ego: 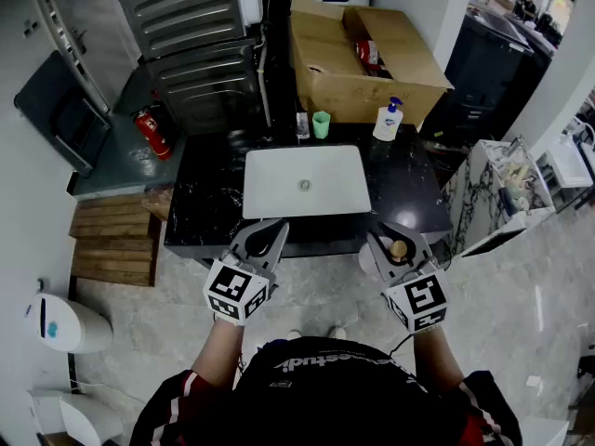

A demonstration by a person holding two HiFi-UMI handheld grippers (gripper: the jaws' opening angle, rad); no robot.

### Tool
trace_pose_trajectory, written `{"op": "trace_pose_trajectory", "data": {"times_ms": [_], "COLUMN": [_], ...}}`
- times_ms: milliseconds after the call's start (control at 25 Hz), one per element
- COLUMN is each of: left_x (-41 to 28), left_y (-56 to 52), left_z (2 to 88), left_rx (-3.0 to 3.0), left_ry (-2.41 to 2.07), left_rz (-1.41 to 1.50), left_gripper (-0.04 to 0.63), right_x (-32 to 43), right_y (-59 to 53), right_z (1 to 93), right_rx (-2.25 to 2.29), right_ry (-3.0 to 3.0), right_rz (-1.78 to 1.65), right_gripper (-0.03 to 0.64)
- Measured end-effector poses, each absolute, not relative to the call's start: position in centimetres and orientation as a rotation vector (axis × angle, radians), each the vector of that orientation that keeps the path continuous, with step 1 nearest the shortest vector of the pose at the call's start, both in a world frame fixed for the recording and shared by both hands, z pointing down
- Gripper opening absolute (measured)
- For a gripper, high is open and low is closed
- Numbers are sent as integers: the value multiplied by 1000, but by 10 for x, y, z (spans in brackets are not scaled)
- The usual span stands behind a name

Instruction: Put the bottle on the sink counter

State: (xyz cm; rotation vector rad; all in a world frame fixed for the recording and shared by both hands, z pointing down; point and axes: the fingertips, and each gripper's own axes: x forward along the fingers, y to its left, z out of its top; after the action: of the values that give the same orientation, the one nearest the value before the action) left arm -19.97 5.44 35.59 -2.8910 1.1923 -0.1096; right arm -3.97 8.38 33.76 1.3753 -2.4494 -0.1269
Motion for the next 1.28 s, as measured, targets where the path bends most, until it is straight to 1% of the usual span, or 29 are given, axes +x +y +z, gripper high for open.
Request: {"op": "trace_pose_trajectory", "data": {"times_ms": [960, 1280], "left_x": [-199, -182], "left_y": [56, 55], "left_z": [357, 354], "left_rx": [-2907, -2900], "left_ry": [1187, 1194], "left_rz": [-99, -95], "left_gripper": [14, 14], "right_x": [-43, -23], "right_y": [83, 85], "right_z": [339, 338], "right_rx": [1379, 1385], "right_ry": [-2458, -2459], "right_rz": [-120, -113], "right_gripper": [107, 106]}}
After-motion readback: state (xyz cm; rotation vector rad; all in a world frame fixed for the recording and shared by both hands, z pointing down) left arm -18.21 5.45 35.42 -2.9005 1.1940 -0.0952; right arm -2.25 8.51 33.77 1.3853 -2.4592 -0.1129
